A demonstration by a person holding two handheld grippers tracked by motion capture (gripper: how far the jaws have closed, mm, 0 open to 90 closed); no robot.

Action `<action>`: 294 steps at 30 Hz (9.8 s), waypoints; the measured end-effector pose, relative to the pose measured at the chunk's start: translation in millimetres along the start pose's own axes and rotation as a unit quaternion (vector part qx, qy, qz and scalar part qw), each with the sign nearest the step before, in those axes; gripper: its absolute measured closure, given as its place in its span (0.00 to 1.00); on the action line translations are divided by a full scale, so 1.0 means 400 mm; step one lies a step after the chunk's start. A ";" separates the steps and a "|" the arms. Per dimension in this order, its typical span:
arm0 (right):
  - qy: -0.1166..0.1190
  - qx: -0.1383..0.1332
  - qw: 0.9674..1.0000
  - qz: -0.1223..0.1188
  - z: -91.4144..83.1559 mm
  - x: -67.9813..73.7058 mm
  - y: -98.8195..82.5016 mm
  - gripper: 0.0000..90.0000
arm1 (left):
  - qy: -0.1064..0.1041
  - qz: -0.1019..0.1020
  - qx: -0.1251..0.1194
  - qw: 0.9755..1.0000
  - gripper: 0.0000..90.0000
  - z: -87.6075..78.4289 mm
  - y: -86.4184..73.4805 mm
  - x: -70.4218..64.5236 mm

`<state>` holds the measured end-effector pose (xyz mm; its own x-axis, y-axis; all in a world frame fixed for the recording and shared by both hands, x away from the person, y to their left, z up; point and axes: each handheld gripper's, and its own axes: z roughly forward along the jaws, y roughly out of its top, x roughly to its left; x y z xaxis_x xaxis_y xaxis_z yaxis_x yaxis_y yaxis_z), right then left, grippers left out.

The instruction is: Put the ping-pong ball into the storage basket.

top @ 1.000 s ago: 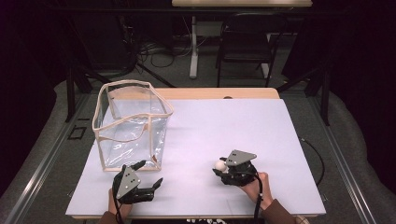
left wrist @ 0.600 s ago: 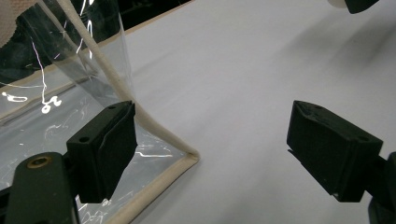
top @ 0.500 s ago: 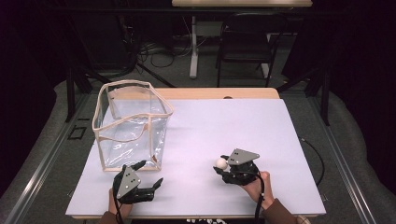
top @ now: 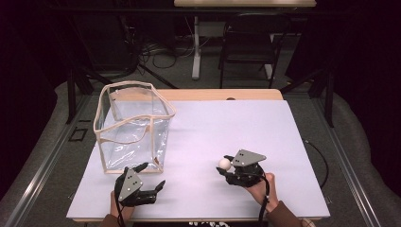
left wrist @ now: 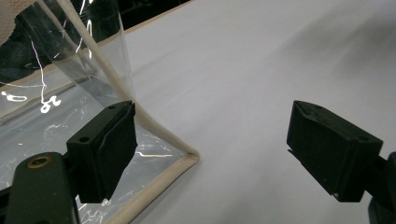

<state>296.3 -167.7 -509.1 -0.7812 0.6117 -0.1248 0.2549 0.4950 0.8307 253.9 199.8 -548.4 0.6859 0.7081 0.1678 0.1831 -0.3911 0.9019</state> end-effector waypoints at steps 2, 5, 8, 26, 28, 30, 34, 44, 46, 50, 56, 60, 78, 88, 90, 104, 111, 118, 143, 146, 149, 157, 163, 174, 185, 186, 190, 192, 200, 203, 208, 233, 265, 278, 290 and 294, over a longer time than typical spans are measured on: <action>-0.001 -0.003 1.000 0.000 -0.002 -0.001 0.003 0.56 | 0.000 0.000 0.000 1.000 0.18 0.000 0.000 0.000; 0.000 -0.008 1.000 0.001 -0.004 -0.002 0.009 0.56 | 0.000 0.001 0.001 1.000 0.18 0.000 0.000 0.000; 0.000 -0.011 1.000 0.001 -0.003 -0.004 0.014 0.56 | 0.000 0.000 0.000 1.000 0.18 0.000 0.000 0.001; -0.003 -0.029 1.000 0.002 -0.009 -0.011 0.038 0.56 | 0.002 -0.002 -0.003 1.000 0.18 -0.003 0.000 0.001; -0.004 -0.029 1.000 0.001 -0.009 -0.012 0.041 0.56 | 0.002 -0.002 -0.001 1.000 0.18 -0.003 0.000 0.001; -0.004 -0.030 1.000 0.002 -0.009 -0.012 0.043 0.56 | 0.002 -0.001 -0.002 1.000 0.18 -0.003 0.000 0.002; -0.004 -0.032 0.999 0.002 -0.008 -0.014 0.045 0.56 | 0.001 -0.001 -0.002 1.000 0.18 -0.003 0.000 0.001; -0.003 -0.038 0.999 0.001 -0.004 -0.018 0.060 0.56 | 0.002 -0.002 -0.001 1.000 0.18 -0.003 0.000 0.001; -0.003 -0.037 0.999 0.002 -0.002 -0.018 0.062 0.56 | 0.001 -0.002 -0.001 1.000 0.18 -0.003 0.000 0.001; -0.002 -0.038 0.999 0.002 0.002 -0.020 0.065 0.56 | 0.002 -0.001 -0.002 1.000 0.18 -0.003 0.000 0.001; -0.001 -0.039 0.999 0.002 0.008 -0.022 0.072 0.56 | 0.001 -0.001 -0.001 1.000 0.18 -0.003 0.000 0.001; -0.001 -0.039 0.999 0.002 0.010 -0.022 0.073 0.56 | 0.001 -0.001 -0.001 1.000 0.18 -0.003 0.000 0.001; 0.003 -0.044 0.999 0.004 0.034 -0.033 0.102 0.56 | 0.001 -0.002 -0.001 1.000 0.18 -0.003 0.000 0.001; 0.010 -0.048 0.999 0.000 0.046 -0.028 0.121 0.56 | 0.001 0.001 -0.001 1.000 0.18 -0.004 0.000 0.002; 0.010 -0.048 0.999 -0.001 0.048 -0.028 0.125 0.56 | 0.001 0.000 -0.002 1.000 0.18 -0.004 0.000 0.002; 0.012 -0.051 0.999 -0.003 0.056 -0.031 0.141 0.56 | 0.000 0.001 -0.001 1.000 0.18 -0.004 0.000 0.002; 0.012 -0.051 0.999 -0.007 0.060 -0.035 0.158 0.56 | 0.000 -0.001 -0.003 1.000 0.18 -0.002 0.000 0.000; 0.011 -0.050 0.999 -0.007 0.064 -0.038 0.171 0.56 | 0.000 -0.002 -0.003 1.000 0.18 -0.002 0.000 0.000; 0.015 -0.056 0.998 -0.017 0.089 -0.052 0.226 0.56 | 0.001 0.001 -0.003 1.000 0.18 -0.003 0.001 0.002; 0.014 -0.056 0.998 -0.019 0.091 -0.055 0.231 0.56 | 0.001 0.001 -0.003 1.000 0.18 -0.004 0.001 0.001; 0.012 -0.057 0.998 -0.022 0.093 -0.059 0.239 0.56 | 0.001 0.001 -0.003 1.000 0.18 -0.004 0.001 0.002; 0.010 -0.058 0.998 -0.026 0.095 -0.069 0.256 0.56 | 0.000 0.001 -0.002 1.000 0.18 -0.003 0.000 0.002; 0.012 -0.058 0.998 -0.026 0.096 -0.072 0.267 0.56 | 0.000 0.000 -0.003 1.000 0.18 -0.003 0.000 0.002; 0.013 -0.054 0.998 -0.029 0.113 -0.083 0.286 0.56 | 0.000 0.001 -0.004 1.000 0.18 -0.003 0.000 0.003; 0.015 -0.056 0.998 -0.028 0.122 -0.092 0.312 0.56 | 0.001 0.001 -0.003 1.000 0.18 -0.004 0.001 0.002; 0.015 -0.057 0.998 -0.028 0.123 -0.092 0.314 0.56 | 0.001 0.001 -0.003 1.000 0.18 -0.004 0.000 0.002; 0.015 -0.056 0.998 -0.029 0.128 -0.093 0.324 0.56 | 0.001 0.001 -0.003 1.000 0.18 -0.004 0.001 0.002; 0.015 -0.056 0.998 -0.028 0.131 -0.095 0.328 0.56 | 0.001 0.001 -0.004 1.000 0.18 -0.004 0.000 0.002; 0.017 -0.056 0.998 -0.027 0.137 -0.099 0.342 0.56 | 0.001 0.001 -0.004 1.000 0.18 -0.004 0.001 0.002; 0.016 -0.055 0.998 -0.029 0.140 -0.100 0.348 0.56 | 0.001 0.002 -0.003 1.000 0.18 -0.004 0.001 0.002; 0.018 -0.055 0.998 -0.026 0.146 -0.104 0.357 0.56 | 0.001 0.001 -0.003 1.000 0.18 -0.004 0.001 0.002; 0.016 -0.063 0.997 -0.029 0.166 -0.113 0.418 0.56 | 0.002 0.000 -0.005 1.000 0.18 -0.004 0.001 0.003; 0.017 -0.057 0.997 -0.041 0.201 -0.105 0.488 0.56 | 0.001 0.001 -0.004 1.000 0.18 -0.004 0.001 0.003; 0.018 -0.058 0.997 -0.049 0.216 -0.093 0.519 0.56 | 0.001 0.000 -0.005 1.000 0.18 -0.004 0.001 0.003; 0.026 -0.056 0.997 -0.050 0.244 -0.084 0.539 0.56 | 0.000 -0.003 -0.005 1.000 0.18 -0.006 0.001 0.004; 0.026 -0.055 0.997 -0.049 0.247 -0.082 0.541 0.57 | 0.000 -0.002 -0.005 1.000 0.18 -0.006 0.001 0.003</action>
<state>433.5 -19.7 -379.1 -0.8287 0.5296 -0.1812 0.1146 0.4774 0.8712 253.3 202.0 -546.9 0.6848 0.7098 0.1651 0.1785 -0.3830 0.9063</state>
